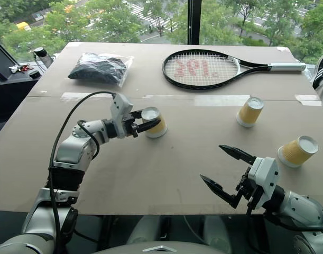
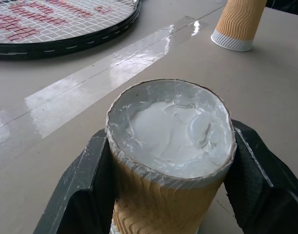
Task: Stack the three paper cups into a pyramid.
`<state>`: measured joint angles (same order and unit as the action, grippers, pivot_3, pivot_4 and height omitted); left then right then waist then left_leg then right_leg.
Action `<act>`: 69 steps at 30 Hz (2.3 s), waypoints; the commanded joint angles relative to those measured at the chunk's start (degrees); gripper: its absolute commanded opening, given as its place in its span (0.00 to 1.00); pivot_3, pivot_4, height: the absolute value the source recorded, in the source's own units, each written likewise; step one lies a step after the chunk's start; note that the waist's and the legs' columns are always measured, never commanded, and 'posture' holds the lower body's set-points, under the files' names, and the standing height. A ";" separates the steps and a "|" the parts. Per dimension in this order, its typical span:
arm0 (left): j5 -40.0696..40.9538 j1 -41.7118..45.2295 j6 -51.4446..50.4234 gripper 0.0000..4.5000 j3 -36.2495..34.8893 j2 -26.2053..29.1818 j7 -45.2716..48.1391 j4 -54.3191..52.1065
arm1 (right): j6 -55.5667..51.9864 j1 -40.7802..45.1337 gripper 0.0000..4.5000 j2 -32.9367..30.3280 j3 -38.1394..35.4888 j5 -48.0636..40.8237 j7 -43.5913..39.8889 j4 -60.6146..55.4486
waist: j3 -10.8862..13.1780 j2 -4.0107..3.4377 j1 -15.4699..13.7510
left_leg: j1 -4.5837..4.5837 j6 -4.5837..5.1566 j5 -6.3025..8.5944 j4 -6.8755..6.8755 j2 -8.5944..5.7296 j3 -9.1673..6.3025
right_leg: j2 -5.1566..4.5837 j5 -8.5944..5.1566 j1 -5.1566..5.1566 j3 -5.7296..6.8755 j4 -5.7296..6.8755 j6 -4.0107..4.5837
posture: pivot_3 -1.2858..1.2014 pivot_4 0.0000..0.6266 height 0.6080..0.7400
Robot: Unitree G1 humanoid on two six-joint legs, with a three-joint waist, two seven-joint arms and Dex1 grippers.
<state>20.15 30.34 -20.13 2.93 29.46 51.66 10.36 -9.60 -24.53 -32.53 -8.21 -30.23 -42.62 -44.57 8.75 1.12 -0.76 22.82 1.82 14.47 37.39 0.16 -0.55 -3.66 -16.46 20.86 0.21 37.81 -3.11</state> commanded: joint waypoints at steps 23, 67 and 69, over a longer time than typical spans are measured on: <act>10.84 -5.77 -3.69 0.99 -11.50 1.34 4.74 -11.35 | 0.98 1.45 1.00 5.73 -2.54 2.52 9.18 -0.20 | 0.02 0.00 0.60 | 0.02 -0.01 -0.01 0.00 0.06 -0.03 | -0.03 -0.01 0.04 -0.03 0.06 0.00 | 0.52 0.24 1.00; 32.02 -16.16 -14.90 1.00 -9.20 10.81 15.16 -39.43 | -30.97 20.88 0.88 20.50 -22.99 16.25 47.02 8.63 | 0.02 -0.29 1.38 | -0.06 -0.01 -0.01 -0.12 0.02 0.13 | 0.05 -0.02 0.08 -0.33 0.06 0.03 | 0.52 0.24 1.00; 32.10 -16.19 -14.80 1.00 -9.22 10.71 14.82 -39.40 | -31.11 21.07 0.74 20.32 -23.07 16.34 47.09 9.04 | 0.02 -0.29 1.39 | -0.06 -0.01 -0.01 -0.12 0.02 0.13 | 0.05 -0.02 0.08 -0.33 0.06 0.03 | 0.52 0.24 1.00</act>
<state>51.91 14.32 -35.91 -5.70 40.10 66.74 -27.08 -41.08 -4.02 -11.32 -29.85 -14.02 4.07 -34.71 8.77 0.84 0.64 22.76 1.81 14.46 37.27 0.18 -0.41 -3.61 -16.48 20.94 -0.12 37.86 -3.09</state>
